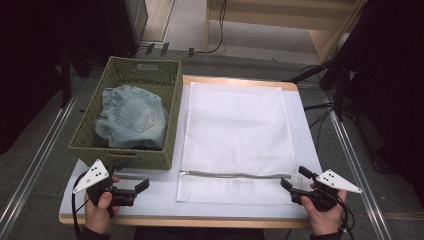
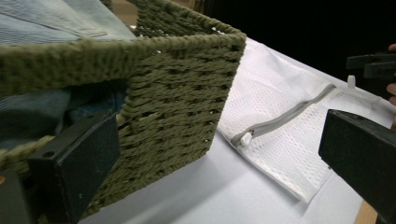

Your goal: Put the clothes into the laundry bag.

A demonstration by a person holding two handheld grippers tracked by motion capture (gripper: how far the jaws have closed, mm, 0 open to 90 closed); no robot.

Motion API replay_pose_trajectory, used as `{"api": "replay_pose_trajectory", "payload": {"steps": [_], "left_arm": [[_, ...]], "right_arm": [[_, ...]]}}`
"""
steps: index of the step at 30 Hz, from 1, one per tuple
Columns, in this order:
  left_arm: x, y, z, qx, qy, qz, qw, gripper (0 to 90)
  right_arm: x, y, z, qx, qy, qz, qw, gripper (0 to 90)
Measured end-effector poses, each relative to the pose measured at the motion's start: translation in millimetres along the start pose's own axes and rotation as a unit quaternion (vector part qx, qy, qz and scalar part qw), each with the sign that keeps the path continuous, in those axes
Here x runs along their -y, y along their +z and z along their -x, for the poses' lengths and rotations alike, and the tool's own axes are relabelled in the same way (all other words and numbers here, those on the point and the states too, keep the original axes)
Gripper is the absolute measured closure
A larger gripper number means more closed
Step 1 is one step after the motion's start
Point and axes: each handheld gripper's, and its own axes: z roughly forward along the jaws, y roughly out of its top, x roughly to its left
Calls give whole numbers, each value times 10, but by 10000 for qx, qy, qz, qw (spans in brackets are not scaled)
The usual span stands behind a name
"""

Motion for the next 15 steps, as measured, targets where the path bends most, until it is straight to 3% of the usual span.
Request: {"api": "replay_pose_trajectory", "payload": {"steps": [3,6,10,12,15], "left_arm": [[7,37,13,50,-19,-91,9999,0],[23,124,61,212,-94,-147,9996,84],[20,239,179,82,34,-298,9995,153],[8,287,229,166,37,-307,9994,187],[-6,342,285,114,56,-369,9992,350]], "right_arm": [[-11,22,-9,-52,-38,12,10000,190],[-53,65,-51,-165,-53,33,9998,249],[-101,150,-153,-214,-134,-20,9997,290],[-125,219,-212,-222,-228,-91,9995,309],[-160,348,-318,-114,-392,-284,9988,387]]}}
